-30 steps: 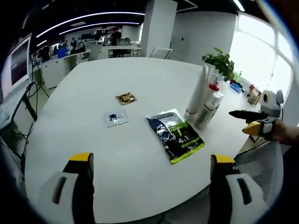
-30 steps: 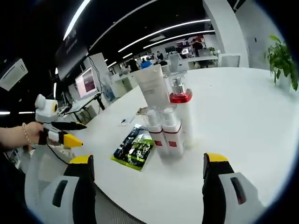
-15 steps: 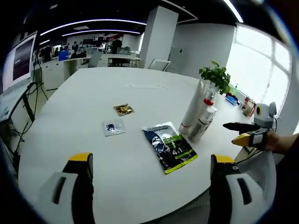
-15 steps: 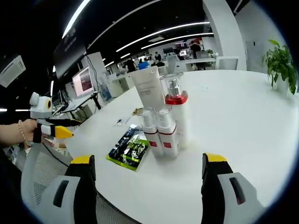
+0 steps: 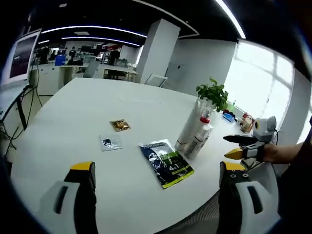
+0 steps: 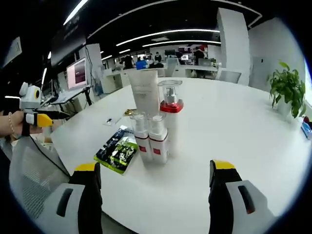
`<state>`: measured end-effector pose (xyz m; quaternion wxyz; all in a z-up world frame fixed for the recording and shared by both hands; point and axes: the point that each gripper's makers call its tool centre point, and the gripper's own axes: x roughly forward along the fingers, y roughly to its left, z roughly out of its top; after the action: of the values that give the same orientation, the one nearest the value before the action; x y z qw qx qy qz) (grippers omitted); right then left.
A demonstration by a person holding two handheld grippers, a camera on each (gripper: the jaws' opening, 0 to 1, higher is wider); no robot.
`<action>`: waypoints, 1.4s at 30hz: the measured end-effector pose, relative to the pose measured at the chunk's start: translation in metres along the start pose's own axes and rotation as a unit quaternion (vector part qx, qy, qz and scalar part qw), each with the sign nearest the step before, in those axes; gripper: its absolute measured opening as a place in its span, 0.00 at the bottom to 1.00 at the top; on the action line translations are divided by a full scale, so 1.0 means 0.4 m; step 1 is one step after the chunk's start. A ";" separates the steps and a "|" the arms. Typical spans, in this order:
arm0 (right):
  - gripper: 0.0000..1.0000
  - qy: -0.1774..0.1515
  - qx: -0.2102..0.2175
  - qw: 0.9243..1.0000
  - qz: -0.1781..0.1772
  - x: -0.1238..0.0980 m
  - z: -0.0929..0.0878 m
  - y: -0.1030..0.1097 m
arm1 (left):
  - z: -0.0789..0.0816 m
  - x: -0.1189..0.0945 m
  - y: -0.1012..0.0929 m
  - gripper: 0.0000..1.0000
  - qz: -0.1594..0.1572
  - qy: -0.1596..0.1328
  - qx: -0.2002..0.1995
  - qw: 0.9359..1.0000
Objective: Arrange the skincare products in the storage area until every visible bottle or jar stands upright without overlapping.
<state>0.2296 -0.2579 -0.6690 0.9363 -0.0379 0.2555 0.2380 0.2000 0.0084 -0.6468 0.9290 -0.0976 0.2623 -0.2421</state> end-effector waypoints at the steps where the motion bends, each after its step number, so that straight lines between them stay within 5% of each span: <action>1: 0.92 -0.004 0.003 1.000 -0.009 -0.004 0.011 -0.006 | -0.014 -0.002 -0.004 0.99 0.000 0.017 -0.004 1.000; 3: 0.96 -0.028 0.009 0.999 -0.037 -0.017 0.047 -0.024 | -0.038 -0.007 -0.003 0.99 -0.015 0.051 -0.041 0.998; 7: 0.95 -0.044 0.005 0.998 -0.041 -0.030 0.078 -0.006 | -0.040 -0.010 0.009 0.96 -0.015 0.051 -0.043 0.998; 13: 0.94 -0.002 -0.030 0.998 -0.051 -0.013 0.004 -0.005 | -0.030 -0.004 0.023 0.99 -0.024 0.043 -0.040 0.998; 15: 0.95 -0.026 -0.022 0.998 -0.059 -0.018 0.026 -0.016 | -0.027 -0.002 0.025 0.99 -0.026 0.042 -0.034 0.998; 21: 0.95 -0.019 -0.013 0.997 -0.077 -0.018 0.010 -0.042 | -0.029 0.018 0.043 0.99 -0.029 0.037 -0.021 0.999; 33: 0.94 -0.004 -0.026 0.996 -0.079 -0.018 0.002 -0.039 | -0.028 0.054 0.068 0.99 0.002 0.056 -0.017 0.998; 42: 0.94 0.008 -0.023 0.998 -0.064 -0.012 -0.012 -0.031 | -0.032 0.109 0.118 0.99 0.061 0.076 -0.019 0.995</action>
<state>0.2295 -0.2721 -0.6714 0.9463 -0.0779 0.2548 0.1829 0.2445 0.0267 -0.6912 0.9174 -0.0799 0.3424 -0.1865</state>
